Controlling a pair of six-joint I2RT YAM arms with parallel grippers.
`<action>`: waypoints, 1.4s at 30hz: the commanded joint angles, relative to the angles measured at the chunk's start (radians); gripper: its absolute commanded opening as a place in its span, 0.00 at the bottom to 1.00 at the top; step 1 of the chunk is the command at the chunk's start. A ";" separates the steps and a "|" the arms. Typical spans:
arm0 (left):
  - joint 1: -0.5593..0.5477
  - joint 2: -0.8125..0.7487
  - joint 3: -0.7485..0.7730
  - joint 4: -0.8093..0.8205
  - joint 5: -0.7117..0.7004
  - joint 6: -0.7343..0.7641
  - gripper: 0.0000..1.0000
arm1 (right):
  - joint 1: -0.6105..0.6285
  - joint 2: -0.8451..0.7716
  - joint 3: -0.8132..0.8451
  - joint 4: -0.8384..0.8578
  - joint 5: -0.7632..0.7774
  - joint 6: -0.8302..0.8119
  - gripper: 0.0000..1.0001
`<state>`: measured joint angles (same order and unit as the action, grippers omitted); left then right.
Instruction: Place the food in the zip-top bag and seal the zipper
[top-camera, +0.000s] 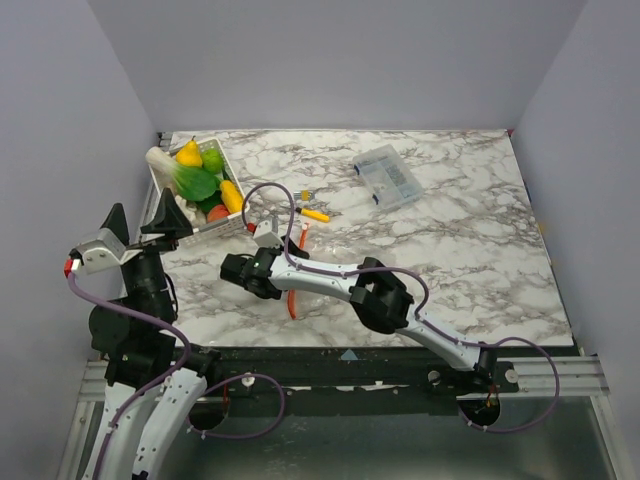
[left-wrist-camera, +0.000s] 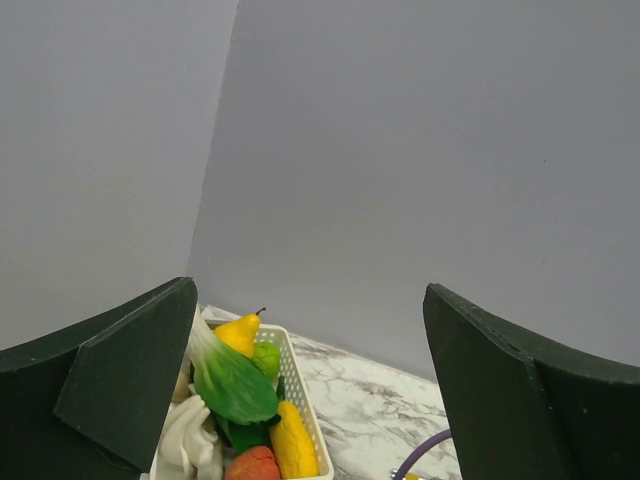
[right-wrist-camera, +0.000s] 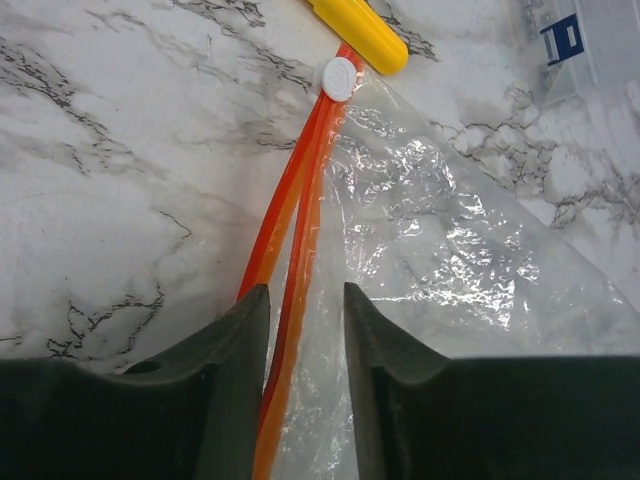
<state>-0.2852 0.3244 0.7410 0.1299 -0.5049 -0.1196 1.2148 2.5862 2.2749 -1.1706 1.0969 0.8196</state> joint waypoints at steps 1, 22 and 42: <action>-0.009 0.016 -0.006 0.007 0.037 0.001 0.99 | 0.008 -0.031 -0.014 0.040 0.047 0.008 0.34; -0.019 0.146 0.012 -0.023 0.139 -0.024 0.99 | 0.007 -0.529 -0.602 0.492 -0.148 -0.070 0.01; -0.083 0.643 0.192 -0.128 0.852 -0.322 0.99 | -0.183 -1.170 -1.137 0.835 -0.424 -0.058 0.01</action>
<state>-0.3222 0.9020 0.8886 0.0158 0.0750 -0.3466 1.0622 1.5143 1.1839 -0.4236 0.7494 0.7586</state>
